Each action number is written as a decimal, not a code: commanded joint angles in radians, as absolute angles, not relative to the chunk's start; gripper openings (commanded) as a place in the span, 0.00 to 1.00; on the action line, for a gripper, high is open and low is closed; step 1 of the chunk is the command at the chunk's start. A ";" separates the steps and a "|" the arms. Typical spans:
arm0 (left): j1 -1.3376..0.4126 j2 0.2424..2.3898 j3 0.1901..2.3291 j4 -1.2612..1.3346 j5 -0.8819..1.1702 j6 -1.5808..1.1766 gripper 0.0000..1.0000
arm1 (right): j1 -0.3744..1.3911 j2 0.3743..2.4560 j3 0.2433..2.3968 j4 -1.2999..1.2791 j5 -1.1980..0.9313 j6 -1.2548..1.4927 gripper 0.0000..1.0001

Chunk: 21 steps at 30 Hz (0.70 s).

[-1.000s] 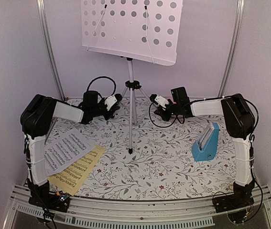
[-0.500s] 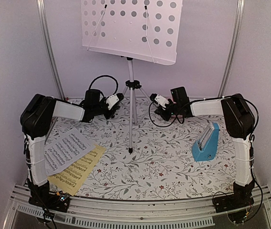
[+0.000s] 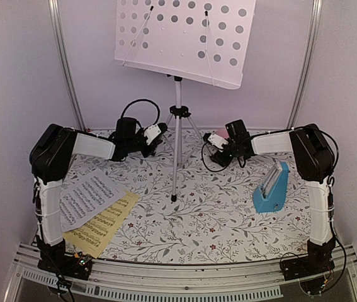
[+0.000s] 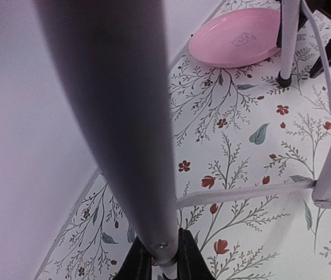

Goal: Set up the instrument practice props

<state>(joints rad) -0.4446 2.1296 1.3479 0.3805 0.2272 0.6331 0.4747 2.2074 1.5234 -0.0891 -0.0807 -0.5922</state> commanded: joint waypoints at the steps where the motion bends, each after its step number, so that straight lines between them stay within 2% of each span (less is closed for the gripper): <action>1: -0.477 2.161 1.351 0.345 0.214 0.678 0.11 | 0.488 2.160 1.475 -0.107 -0.117 -0.597 0.68; 7: -0.475 2.096 1.300 0.377 0.214 0.632 0.41 | 0.488 2.074 1.422 -0.079 -0.152 -0.574 0.77; 10: -0.476 2.044 1.263 0.380 0.205 0.576 0.52 | 0.488 2.031 1.400 -0.067 -0.176 -0.555 0.81; 16: -0.478 1.882 1.162 0.390 0.166 0.396 0.63 | 0.488 1.947 1.339 -0.032 -0.224 -0.509 0.85; 21: -0.484 1.738 1.058 0.390 0.147 0.232 0.66 | 0.488 1.887 1.287 0.013 -0.283 -0.459 0.93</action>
<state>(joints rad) -0.4706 1.8355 1.1187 0.3756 0.1661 0.4034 0.4850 1.9388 1.3231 -0.0338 -0.2138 -0.5140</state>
